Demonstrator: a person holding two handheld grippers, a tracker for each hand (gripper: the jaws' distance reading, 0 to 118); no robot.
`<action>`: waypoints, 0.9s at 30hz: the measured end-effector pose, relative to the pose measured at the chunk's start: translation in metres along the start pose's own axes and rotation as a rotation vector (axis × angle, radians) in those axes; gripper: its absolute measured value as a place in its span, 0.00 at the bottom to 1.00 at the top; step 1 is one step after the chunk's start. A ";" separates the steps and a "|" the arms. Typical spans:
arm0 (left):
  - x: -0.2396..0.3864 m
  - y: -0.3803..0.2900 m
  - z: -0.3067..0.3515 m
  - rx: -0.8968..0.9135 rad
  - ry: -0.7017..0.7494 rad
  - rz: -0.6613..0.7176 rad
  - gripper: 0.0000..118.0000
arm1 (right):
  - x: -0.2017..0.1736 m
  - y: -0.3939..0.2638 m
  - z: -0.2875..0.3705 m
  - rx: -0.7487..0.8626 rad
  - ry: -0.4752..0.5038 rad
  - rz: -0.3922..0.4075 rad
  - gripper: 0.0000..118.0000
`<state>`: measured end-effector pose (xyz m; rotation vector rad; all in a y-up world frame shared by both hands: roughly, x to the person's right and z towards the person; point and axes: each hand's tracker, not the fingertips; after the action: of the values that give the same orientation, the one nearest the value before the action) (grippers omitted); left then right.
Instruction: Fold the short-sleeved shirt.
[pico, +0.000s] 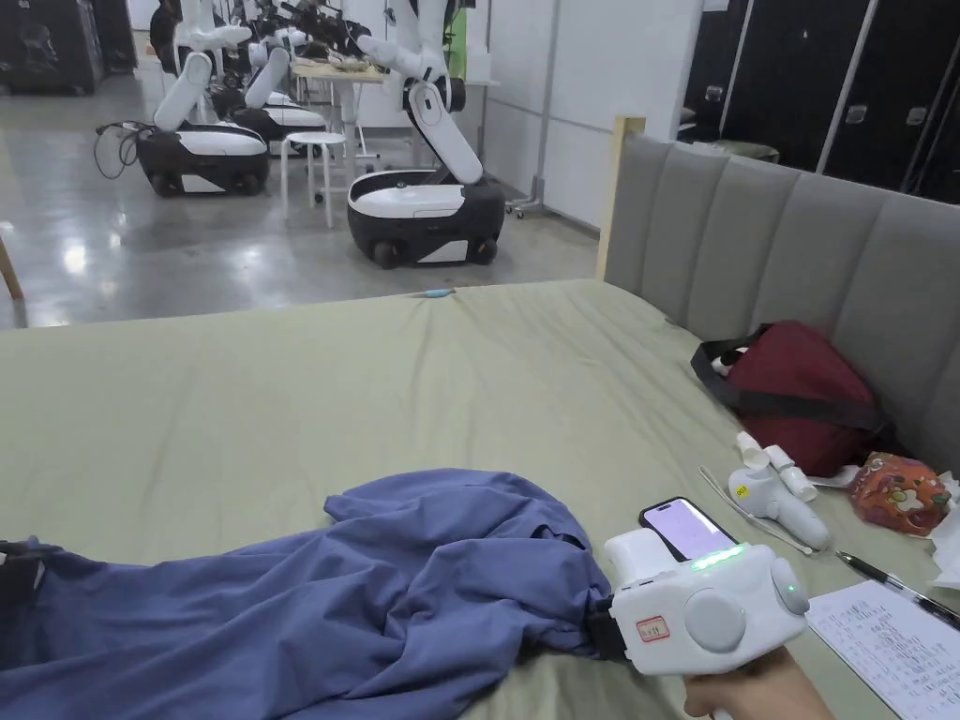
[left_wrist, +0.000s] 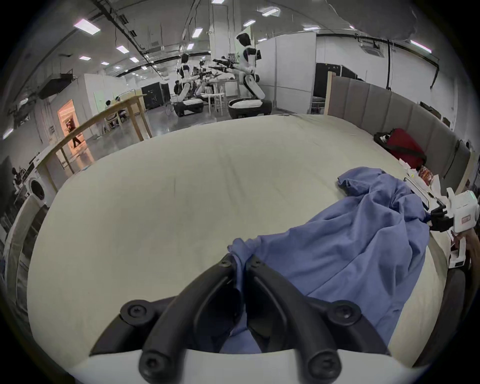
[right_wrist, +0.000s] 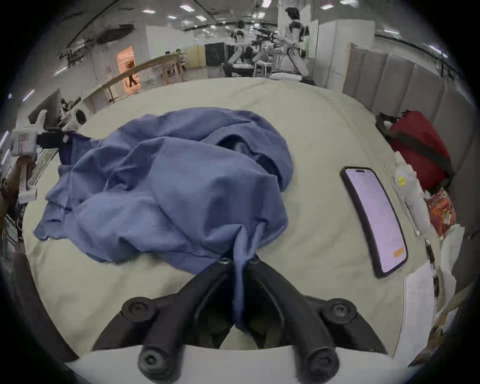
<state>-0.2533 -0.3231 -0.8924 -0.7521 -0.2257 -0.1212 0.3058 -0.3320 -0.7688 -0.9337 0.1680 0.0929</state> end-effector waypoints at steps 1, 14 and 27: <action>0.000 -0.001 0.004 0.010 -0.001 0.003 0.03 | -0.004 0.000 0.004 0.011 0.001 -0.008 0.03; -0.019 0.041 0.141 0.491 -0.225 0.334 0.03 | -0.045 0.054 0.161 0.678 0.046 0.003 0.03; -0.079 0.229 0.226 0.638 -0.013 0.193 0.03 | -0.105 0.295 0.241 0.914 0.020 0.097 0.03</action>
<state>-0.3225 0.0004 -0.9034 -0.1371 -0.1880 0.1372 0.1829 0.0365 -0.8423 -0.0151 0.2441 0.0835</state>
